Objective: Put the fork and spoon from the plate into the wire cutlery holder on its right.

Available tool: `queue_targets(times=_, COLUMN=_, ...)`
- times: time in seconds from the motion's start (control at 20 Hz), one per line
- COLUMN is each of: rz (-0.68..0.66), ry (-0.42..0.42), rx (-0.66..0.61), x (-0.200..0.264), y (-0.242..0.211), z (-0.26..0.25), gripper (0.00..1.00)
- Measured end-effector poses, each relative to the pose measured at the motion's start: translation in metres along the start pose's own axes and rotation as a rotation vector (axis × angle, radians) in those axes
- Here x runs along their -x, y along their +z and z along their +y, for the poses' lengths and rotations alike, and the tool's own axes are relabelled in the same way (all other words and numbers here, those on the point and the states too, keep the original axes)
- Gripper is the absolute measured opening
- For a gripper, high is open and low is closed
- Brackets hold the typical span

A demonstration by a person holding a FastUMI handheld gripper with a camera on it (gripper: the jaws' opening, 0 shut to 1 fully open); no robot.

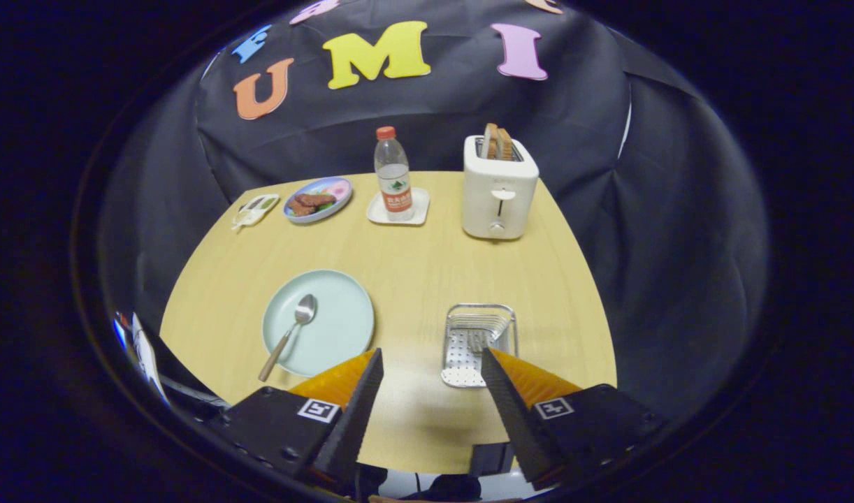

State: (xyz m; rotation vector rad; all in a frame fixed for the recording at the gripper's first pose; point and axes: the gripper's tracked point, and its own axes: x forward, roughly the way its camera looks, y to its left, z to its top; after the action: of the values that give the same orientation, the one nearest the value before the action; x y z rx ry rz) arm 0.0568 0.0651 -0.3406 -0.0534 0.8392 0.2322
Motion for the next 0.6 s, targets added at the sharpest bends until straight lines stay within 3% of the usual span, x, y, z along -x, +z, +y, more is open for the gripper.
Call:
queue_targets(times=0.1, rz=-0.003, ry=0.04, rx=-0.005, x=-0.005, y=-0.002, z=0.03, gripper=0.92)
queue_targets(times=0.35, rz=0.029, ry=0.109, rx=0.014, x=-0.025, y=-0.021, z=0.099, gripper=0.93)
queue_targets(times=0.6, rz=0.074, ry=0.121, rx=0.032, x=-0.044, y=-0.042, z=0.154, gripper=0.93)
